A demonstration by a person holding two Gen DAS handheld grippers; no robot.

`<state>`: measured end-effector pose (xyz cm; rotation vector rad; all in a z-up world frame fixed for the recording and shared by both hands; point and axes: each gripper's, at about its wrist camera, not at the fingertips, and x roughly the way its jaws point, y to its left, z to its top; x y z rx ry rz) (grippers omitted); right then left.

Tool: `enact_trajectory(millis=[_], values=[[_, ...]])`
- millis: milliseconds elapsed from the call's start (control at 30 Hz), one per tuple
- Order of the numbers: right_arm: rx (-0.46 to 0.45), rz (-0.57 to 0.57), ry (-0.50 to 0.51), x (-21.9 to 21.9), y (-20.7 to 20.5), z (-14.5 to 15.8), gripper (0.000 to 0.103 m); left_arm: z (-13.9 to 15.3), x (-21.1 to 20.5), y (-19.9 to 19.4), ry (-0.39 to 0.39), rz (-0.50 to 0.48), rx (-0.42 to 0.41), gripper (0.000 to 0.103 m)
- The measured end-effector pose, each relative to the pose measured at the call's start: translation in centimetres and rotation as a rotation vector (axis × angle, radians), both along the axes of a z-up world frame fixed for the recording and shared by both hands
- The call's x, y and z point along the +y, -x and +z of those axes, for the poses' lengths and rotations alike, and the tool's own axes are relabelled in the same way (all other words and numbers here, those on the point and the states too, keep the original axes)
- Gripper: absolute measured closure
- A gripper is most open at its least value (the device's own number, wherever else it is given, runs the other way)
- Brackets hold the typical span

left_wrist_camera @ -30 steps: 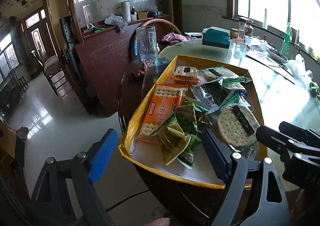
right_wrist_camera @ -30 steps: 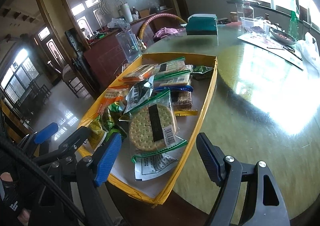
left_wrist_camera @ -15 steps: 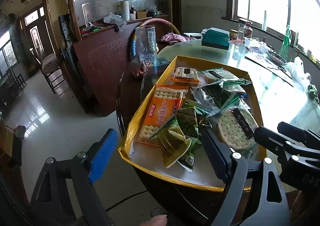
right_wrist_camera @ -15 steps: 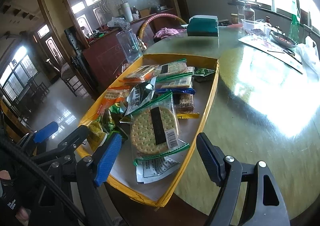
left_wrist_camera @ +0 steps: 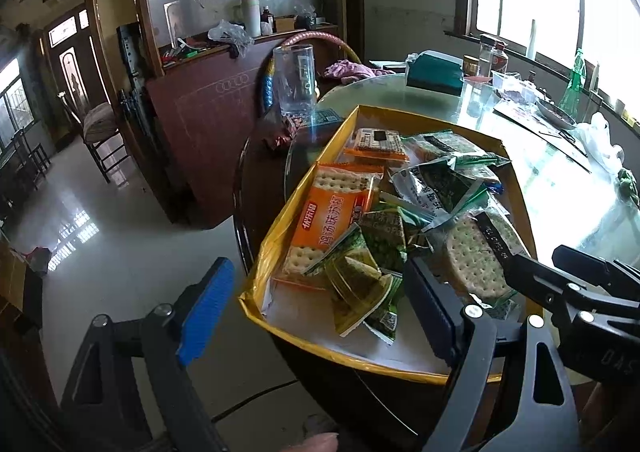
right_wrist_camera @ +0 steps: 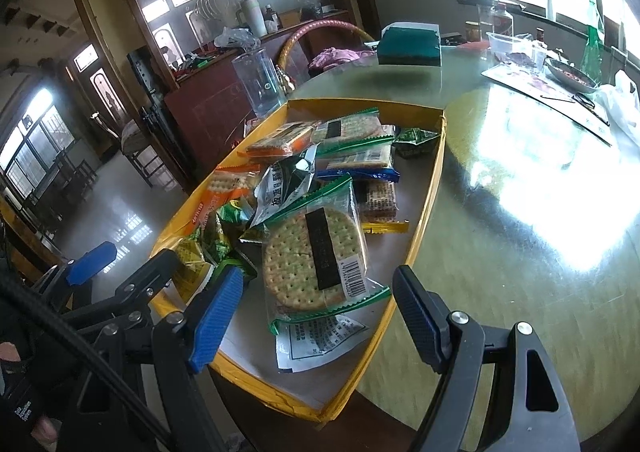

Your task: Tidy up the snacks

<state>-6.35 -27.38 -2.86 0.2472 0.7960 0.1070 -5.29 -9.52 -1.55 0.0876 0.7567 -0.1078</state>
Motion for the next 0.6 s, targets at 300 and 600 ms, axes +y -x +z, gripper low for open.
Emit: enact_trajectory(millis=[300, 600], values=[[-0.013, -0.002, 0.022, 0.28, 0.20, 0.28, 0.026, 0.47, 0.58, 0.18, 0.014, 0.006, -0.022, 0.017], [-0.020, 0.007, 0.022, 0.48, 0.36, 0.35, 0.026, 0.48, 0.34, 0.27, -0.008, 0.012, -0.046, 0.017]])
